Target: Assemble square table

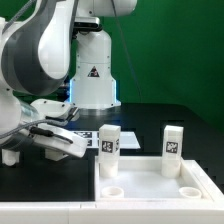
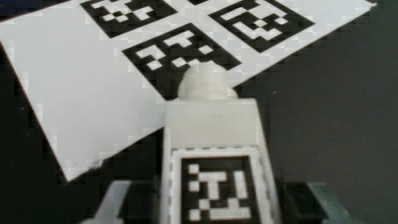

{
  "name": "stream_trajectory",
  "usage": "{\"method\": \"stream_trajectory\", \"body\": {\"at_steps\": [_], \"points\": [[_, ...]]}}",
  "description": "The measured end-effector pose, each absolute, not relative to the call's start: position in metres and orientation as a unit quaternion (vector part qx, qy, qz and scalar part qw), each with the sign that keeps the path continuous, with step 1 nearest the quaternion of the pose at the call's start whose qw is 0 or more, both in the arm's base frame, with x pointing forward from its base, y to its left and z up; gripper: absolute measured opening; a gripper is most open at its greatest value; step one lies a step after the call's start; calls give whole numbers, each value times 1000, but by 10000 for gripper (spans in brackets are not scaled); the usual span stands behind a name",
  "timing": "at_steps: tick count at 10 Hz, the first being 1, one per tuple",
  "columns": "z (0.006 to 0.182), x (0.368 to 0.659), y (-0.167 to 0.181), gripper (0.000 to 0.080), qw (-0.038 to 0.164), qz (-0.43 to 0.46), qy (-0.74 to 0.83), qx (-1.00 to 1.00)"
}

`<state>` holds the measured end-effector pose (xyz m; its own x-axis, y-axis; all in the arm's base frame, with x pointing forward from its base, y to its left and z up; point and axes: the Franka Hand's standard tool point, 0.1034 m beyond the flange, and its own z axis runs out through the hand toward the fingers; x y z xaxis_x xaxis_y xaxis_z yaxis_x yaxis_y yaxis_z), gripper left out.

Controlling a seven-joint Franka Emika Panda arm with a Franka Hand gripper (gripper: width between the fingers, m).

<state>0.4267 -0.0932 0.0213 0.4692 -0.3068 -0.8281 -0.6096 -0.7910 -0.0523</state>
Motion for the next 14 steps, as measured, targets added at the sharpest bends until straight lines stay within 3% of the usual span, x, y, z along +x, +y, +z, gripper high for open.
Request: {"method": "stream_trajectory", "body": {"at_steps": [2, 6, 10, 14], "points": [[64, 463, -93, 282, 183, 379, 248, -872], [66, 480, -93, 282, 146, 249, 259, -922], [118, 564, -65, 284, 120, 72, 199, -970], [115, 558, -62, 284, 77, -39, 204, -975]]}}
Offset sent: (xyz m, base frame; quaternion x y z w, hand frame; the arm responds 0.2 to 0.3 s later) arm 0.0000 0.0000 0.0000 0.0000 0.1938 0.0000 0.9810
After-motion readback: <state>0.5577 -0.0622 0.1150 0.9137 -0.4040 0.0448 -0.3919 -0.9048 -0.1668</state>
